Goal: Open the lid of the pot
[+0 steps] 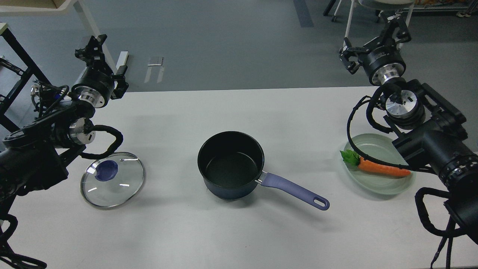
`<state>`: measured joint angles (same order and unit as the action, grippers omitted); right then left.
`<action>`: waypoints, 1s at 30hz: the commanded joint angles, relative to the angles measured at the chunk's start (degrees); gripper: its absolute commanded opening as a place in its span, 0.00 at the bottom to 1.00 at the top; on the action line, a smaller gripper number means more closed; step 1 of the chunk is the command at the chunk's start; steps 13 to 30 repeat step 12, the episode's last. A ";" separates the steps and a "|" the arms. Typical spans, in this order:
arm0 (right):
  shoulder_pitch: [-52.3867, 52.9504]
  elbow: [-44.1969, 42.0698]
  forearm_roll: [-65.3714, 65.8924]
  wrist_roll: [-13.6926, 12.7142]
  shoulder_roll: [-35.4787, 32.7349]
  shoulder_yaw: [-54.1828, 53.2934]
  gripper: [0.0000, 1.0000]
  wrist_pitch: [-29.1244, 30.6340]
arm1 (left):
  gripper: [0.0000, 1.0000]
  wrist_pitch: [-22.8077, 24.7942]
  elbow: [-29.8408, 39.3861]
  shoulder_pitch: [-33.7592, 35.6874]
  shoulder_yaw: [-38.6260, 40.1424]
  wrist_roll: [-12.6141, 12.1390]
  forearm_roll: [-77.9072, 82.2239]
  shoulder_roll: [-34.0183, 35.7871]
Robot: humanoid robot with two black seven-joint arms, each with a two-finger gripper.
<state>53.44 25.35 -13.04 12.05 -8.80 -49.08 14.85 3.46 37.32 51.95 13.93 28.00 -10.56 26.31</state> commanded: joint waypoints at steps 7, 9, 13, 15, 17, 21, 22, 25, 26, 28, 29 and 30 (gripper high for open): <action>-0.79 0.13 -0.85 0.08 1.60 -0.58 1.00 0.09 | 1.00 1.81 0.57 -1.24 3.02 0.00 -0.07 0.32; -1.06 0.40 -0.85 0.08 1.60 -0.32 1.00 0.18 | 1.00 1.73 0.57 -1.15 3.73 0.00 -0.07 0.14; -1.32 0.48 -0.76 0.08 1.60 -0.14 1.00 0.44 | 1.00 1.29 0.57 -1.15 3.82 0.00 -0.07 -0.03; -1.32 0.48 -0.76 0.08 1.60 -0.14 1.00 0.44 | 1.00 1.29 0.57 -1.15 3.82 0.00 -0.07 -0.03; -1.32 0.48 -0.76 0.08 1.60 -0.14 1.00 0.44 | 1.00 1.29 0.57 -1.15 3.82 0.00 -0.07 -0.03; -1.32 0.48 -0.76 0.08 1.60 -0.14 1.00 0.44 | 1.00 1.29 0.57 -1.15 3.82 0.00 -0.07 -0.03; -1.32 0.48 -0.76 0.08 1.60 -0.14 1.00 0.44 | 1.00 1.29 0.57 -1.15 3.82 0.00 -0.07 -0.03; -1.32 0.48 -0.76 0.08 1.60 -0.14 1.00 0.44 | 1.00 1.29 0.57 -1.15 3.82 0.00 -0.07 -0.03; -1.32 0.48 -0.76 0.08 1.60 -0.14 1.00 0.44 | 1.00 1.29 0.57 -1.15 3.82 0.00 -0.07 -0.03; -1.32 0.48 -0.76 0.08 1.60 -0.14 1.00 0.44 | 1.00 1.29 0.57 -1.15 3.82 0.00 -0.07 -0.03; -1.32 0.48 -0.76 0.08 1.60 -0.14 1.00 0.44 | 1.00 1.29 0.57 -1.15 3.82 0.00 -0.07 -0.03; -1.32 0.48 -0.76 0.08 1.60 -0.14 1.00 0.44 | 1.00 1.29 0.57 -1.15 3.82 0.00 -0.07 -0.03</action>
